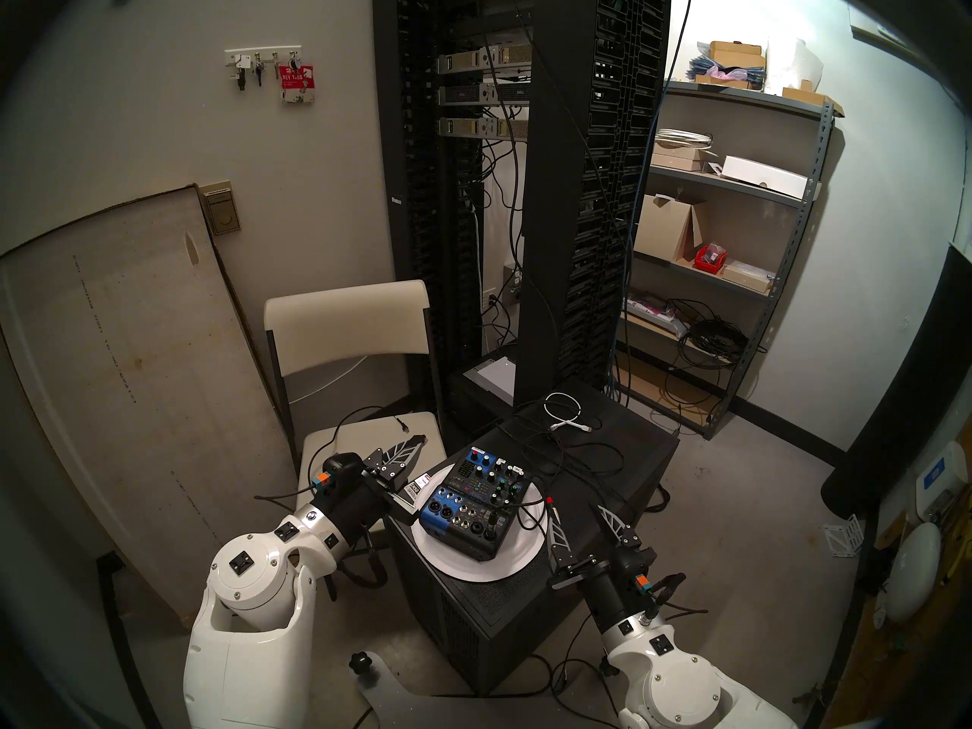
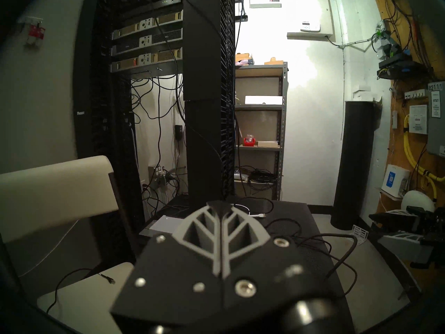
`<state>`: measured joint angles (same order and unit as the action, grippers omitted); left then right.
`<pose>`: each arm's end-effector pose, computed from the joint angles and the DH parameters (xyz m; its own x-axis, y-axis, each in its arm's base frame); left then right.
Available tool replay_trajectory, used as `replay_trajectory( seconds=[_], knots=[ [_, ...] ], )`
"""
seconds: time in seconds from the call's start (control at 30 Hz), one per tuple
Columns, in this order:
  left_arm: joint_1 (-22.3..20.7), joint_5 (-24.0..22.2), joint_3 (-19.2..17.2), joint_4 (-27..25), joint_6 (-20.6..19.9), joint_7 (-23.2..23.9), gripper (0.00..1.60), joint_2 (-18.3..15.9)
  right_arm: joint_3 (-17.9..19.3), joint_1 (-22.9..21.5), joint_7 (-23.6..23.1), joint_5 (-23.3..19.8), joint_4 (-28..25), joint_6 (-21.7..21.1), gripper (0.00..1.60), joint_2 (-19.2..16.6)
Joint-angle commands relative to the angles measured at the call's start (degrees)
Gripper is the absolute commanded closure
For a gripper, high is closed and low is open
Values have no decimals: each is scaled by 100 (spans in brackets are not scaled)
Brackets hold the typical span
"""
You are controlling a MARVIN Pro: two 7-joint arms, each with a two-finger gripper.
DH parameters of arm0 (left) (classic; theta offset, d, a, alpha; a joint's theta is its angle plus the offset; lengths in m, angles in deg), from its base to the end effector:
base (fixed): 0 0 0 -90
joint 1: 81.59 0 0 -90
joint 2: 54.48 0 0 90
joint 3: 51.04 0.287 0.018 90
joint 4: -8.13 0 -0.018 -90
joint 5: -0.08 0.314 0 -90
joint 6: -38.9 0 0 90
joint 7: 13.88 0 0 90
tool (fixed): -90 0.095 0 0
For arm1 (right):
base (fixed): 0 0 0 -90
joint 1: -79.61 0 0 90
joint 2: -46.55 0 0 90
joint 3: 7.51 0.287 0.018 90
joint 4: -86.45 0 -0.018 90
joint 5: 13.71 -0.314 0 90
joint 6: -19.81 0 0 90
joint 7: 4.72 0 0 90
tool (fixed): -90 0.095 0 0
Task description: Insert aux cable
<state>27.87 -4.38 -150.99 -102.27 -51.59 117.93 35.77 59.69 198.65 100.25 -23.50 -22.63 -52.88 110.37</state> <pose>0.3112 0.0033 -0.2857 -0.0157 0.0220 0.9996 -0.5362 -0.8440 0.0102 0.2359 0.0471 -0.3502 0.0064 0.0103 0.9999 0.2578 -0.9662 0.0083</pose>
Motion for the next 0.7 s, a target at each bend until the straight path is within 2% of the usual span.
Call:
replay_trajectory(
  seconds=[0.0,0.07,0.2,0.33,0.4,0.43,0.67],
  knots=[
    [31,-76,23,-260,1,-64,136,134,13,-89,25,30,-166,67,26,51],
    [26,-83,17,-264,-10,-76,134,127,17,-97,36,37,-171,60,21,55],
    [15,-78,16,-256,-17,-93,136,102,21,-114,60,62,-159,58,23,64],
    [4,-80,19,-248,-26,-90,130,79,32,-130,65,74,-146,61,15,68],
    [-7,-79,23,-238,-31,-92,112,71,34,-131,78,94,-147,55,12,75],
    [-7,-80,23,-238,-31,-93,87,69,35,-130,79,97,-147,55,0,77],
    [-8,-80,23,-238,-35,-91,87,70,38,-128,78,108,-146,55,0,86]
  ],
)
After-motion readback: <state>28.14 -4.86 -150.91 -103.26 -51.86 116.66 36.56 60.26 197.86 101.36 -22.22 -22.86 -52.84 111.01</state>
